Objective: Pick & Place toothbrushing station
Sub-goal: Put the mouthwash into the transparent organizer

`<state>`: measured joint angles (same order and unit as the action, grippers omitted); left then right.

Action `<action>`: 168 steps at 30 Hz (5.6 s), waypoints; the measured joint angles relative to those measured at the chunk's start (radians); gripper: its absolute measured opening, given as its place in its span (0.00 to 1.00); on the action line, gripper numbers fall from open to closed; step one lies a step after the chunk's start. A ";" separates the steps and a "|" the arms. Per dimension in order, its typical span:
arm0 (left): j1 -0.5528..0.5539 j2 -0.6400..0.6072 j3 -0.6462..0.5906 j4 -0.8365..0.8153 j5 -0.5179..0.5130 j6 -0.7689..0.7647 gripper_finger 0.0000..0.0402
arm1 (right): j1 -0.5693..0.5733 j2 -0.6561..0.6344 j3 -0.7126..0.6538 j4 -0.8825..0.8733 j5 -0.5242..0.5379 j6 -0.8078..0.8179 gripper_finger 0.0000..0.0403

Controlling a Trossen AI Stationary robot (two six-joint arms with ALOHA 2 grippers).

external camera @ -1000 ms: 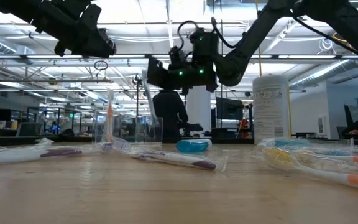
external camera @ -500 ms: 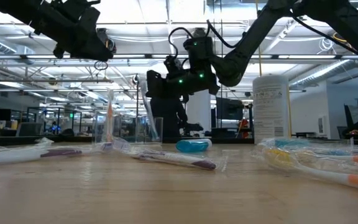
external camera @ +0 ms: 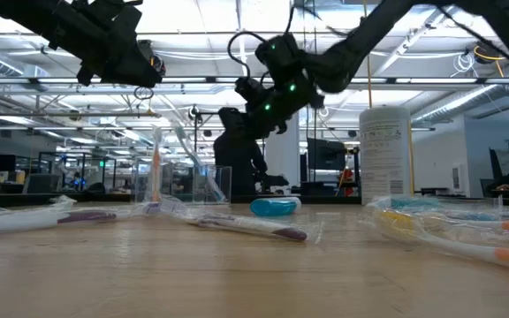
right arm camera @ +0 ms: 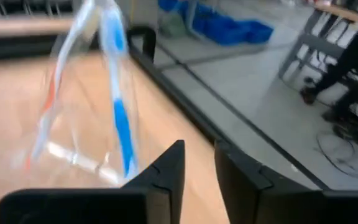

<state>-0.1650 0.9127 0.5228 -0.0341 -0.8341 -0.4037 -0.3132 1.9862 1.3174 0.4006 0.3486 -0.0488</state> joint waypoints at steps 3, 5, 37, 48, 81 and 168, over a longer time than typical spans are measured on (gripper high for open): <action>0.000 0.000 0.000 0.000 0.003 -0.026 0.29 | 0.023 -0.076 0.000 -0.197 0.014 -0.001 0.26; 0.000 0.000 0.000 0.001 0.036 -0.041 0.29 | 0.042 -0.126 0.000 -0.346 0.015 0.014 0.27; -0.155 0.407 0.282 0.233 0.408 0.079 0.29 | 0.217 -0.974 -0.807 -0.171 0.066 0.299 0.30; -0.346 0.474 0.738 -0.662 0.413 -0.409 0.29 | 0.217 -0.985 -0.829 -0.113 0.065 0.291 0.30; -0.821 0.946 0.758 -0.866 0.915 -2.034 0.29 | 0.321 -0.983 -0.829 -0.181 -0.141 0.344 0.28; -0.770 0.892 0.755 -1.112 0.561 -1.904 0.26 | 0.387 -0.983 -0.829 -0.128 -0.032 0.324 0.28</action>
<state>-0.9347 1.8045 1.2774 -1.1462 -0.2726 -2.3078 0.0742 1.0027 0.4885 0.2722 0.3163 0.2756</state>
